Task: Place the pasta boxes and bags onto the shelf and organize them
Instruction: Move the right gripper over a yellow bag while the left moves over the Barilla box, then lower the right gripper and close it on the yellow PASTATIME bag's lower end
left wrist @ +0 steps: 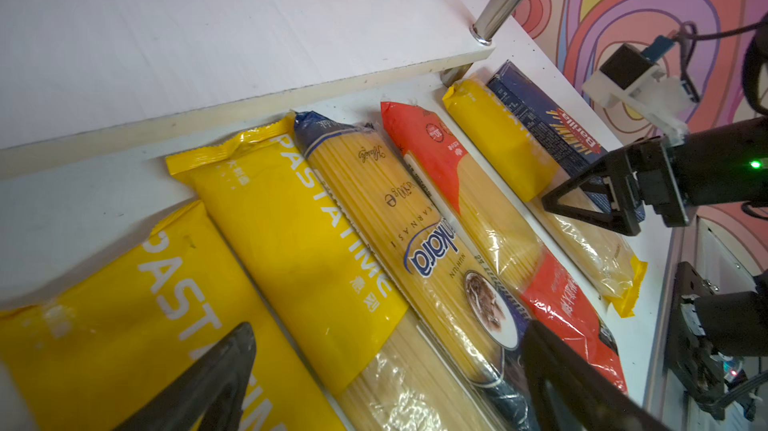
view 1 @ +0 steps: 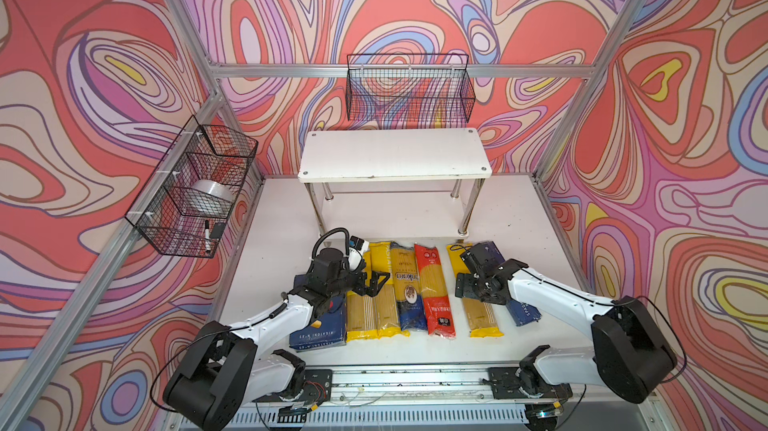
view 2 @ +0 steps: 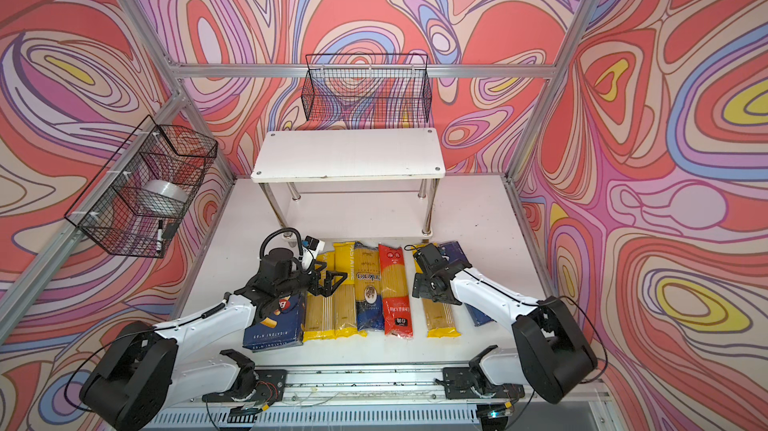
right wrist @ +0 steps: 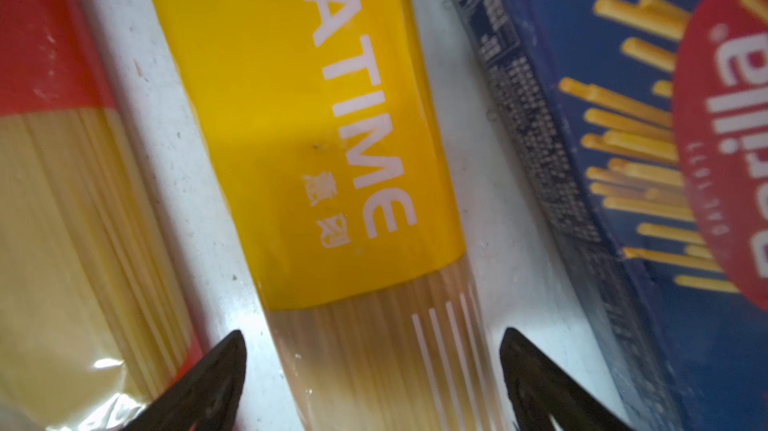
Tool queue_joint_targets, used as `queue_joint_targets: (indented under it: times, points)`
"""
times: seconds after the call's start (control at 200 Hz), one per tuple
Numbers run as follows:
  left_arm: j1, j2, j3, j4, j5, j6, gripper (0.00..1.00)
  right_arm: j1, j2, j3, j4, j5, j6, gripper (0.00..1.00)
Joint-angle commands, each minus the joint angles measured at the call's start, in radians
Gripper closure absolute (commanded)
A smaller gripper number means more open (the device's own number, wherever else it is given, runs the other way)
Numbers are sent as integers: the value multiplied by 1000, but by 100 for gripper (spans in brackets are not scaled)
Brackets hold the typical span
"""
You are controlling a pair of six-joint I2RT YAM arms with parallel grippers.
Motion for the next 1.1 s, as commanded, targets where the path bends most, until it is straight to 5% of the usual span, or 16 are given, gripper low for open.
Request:
queue_joint_targets:
  times: [0.0, 0.506, 1.097]
  points:
    - [-3, -11, 11, -23, -29, 26, 0, 8, 22, 28, 15, -2, -11, 2]
    - [-4, -102, -18, -39, -85, 32, 0, 9, 14, -62, 86, -71, 16, 1]
    - [-3, -113, -50, -11, -151, 48, 0, 26, 152, 18, 110, -176, -108, 4]
